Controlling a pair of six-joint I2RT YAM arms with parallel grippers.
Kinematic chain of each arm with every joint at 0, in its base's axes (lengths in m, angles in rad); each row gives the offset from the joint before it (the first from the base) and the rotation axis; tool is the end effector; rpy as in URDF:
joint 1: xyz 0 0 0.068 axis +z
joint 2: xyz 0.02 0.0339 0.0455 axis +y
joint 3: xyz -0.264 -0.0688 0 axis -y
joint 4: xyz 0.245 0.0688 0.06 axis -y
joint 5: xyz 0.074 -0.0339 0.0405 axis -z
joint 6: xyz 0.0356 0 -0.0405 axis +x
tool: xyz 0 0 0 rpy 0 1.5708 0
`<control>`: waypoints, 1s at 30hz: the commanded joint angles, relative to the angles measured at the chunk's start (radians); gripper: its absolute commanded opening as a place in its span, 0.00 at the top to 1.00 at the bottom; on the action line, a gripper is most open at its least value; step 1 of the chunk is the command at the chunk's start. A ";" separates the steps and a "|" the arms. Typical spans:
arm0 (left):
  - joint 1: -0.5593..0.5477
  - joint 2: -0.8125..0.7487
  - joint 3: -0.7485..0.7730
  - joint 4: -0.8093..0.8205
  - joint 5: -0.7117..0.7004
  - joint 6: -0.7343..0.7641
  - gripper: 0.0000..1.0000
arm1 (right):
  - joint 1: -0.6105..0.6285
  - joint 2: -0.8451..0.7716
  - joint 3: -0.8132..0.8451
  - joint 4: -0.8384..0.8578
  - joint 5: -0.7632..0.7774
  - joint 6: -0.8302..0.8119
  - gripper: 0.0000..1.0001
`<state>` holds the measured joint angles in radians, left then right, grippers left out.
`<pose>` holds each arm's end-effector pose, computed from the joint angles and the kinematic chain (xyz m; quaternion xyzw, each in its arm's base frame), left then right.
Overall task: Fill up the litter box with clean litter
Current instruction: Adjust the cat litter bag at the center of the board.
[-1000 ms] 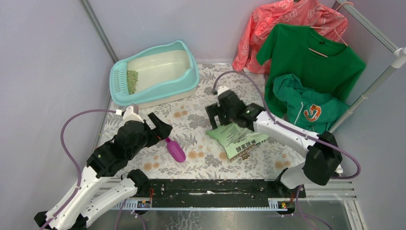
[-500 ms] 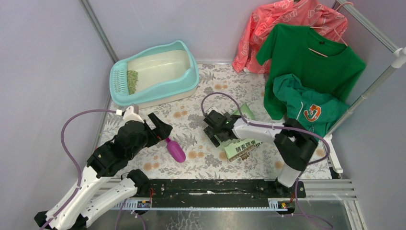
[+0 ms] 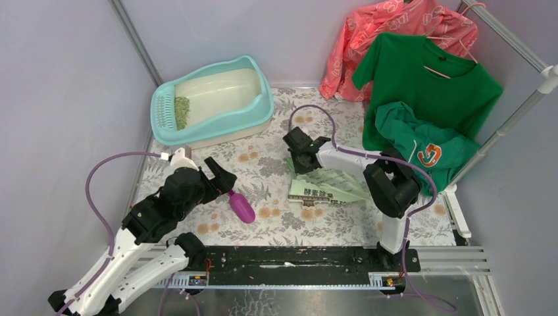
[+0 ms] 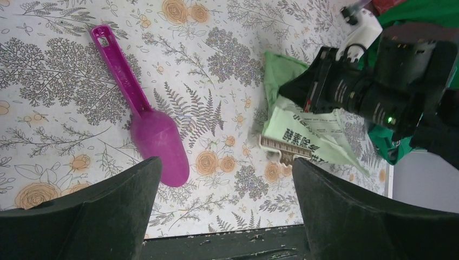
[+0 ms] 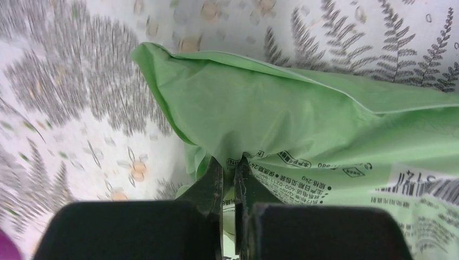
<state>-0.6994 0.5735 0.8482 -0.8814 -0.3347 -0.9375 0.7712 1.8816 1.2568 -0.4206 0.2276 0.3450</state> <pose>0.0888 -0.0594 0.3196 -0.1804 0.8583 -0.2329 0.4201 0.2846 0.2654 0.1762 -0.1741 0.9440 0.0436 0.2769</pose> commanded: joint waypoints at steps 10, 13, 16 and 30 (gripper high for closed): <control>0.000 0.013 0.004 0.041 -0.040 -0.012 0.01 | -0.185 0.082 -0.019 0.564 -0.408 0.629 0.95; 0.000 0.022 0.011 0.034 -0.042 -0.013 0.01 | -0.188 0.056 0.065 0.496 -0.453 0.577 0.65; 0.000 0.041 0.016 0.026 -0.040 -0.019 0.01 | -0.189 -0.065 0.063 0.382 -0.405 0.457 0.46; 0.000 0.138 -0.140 0.319 0.163 -0.114 0.01 | -0.201 -0.675 -0.309 0.118 -0.313 0.067 0.11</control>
<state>-0.6994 0.6811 0.7265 -0.7025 -0.2089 -1.0180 0.5747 1.1984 1.0092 -0.1917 -0.0460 0.5442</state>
